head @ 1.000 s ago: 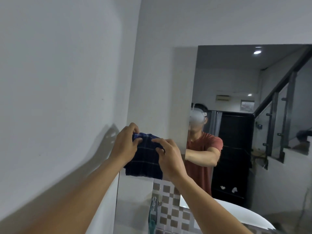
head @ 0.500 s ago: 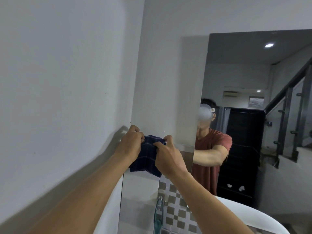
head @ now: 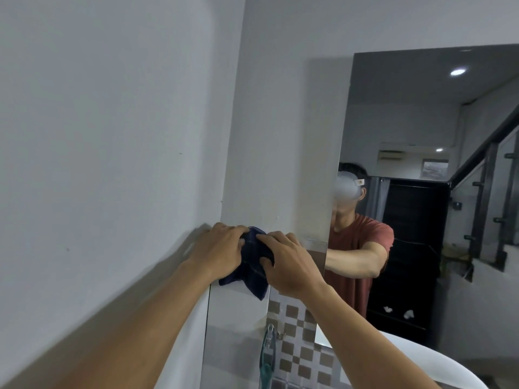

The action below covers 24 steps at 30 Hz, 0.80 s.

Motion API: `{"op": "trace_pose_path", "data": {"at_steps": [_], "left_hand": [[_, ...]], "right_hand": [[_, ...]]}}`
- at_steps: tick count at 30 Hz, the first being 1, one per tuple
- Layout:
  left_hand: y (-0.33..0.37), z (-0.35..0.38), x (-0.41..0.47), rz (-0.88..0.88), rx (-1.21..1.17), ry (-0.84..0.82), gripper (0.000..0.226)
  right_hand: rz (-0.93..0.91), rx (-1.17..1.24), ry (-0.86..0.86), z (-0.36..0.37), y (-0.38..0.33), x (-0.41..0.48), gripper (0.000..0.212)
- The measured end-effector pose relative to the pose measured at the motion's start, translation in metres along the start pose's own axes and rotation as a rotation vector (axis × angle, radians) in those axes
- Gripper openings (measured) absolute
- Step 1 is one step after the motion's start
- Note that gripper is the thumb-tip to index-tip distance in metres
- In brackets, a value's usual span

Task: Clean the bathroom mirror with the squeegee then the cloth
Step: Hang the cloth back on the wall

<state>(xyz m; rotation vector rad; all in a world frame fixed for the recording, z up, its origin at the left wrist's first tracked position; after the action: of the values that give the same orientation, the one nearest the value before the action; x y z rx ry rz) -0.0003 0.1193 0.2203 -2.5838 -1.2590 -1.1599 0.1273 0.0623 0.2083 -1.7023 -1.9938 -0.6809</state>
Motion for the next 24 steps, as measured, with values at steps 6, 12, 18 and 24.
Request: {"op": "trace_pose_path", "data": {"at_steps": [6,12,18,24], "left_hand": [[-0.005,0.004,0.000,-0.033,0.094,-0.109,0.045],[-0.004,0.002,-0.007,-0.053,0.041,-0.096,0.042],[-0.011,0.010,-0.008,-0.142,-0.028,-0.093,0.040],[0.009,-0.006,-0.017,0.010,0.038,0.171,0.022]], "right_hand": [[0.000,0.040,-0.081,0.003,-0.009,0.007,0.044],[0.035,0.066,-0.131,0.004,-0.003,0.014,0.027],[0.031,0.048,-0.108,0.006,-0.001,0.011,0.032],[0.049,0.048,-0.039,0.003,0.001,0.002,0.039]]}}
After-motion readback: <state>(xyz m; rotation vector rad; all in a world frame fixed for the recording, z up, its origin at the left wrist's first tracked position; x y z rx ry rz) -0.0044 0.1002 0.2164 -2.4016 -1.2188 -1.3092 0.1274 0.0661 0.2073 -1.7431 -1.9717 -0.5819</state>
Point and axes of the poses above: each hand's wrist, its own x-axis towards the middle knuckle, its own z-axis out of the palm, y = z × x, the point moved 8 cm from there along x, towards the middle knuckle, and after that the axes turned 7 degrees about -x, right-handed, at the moved point
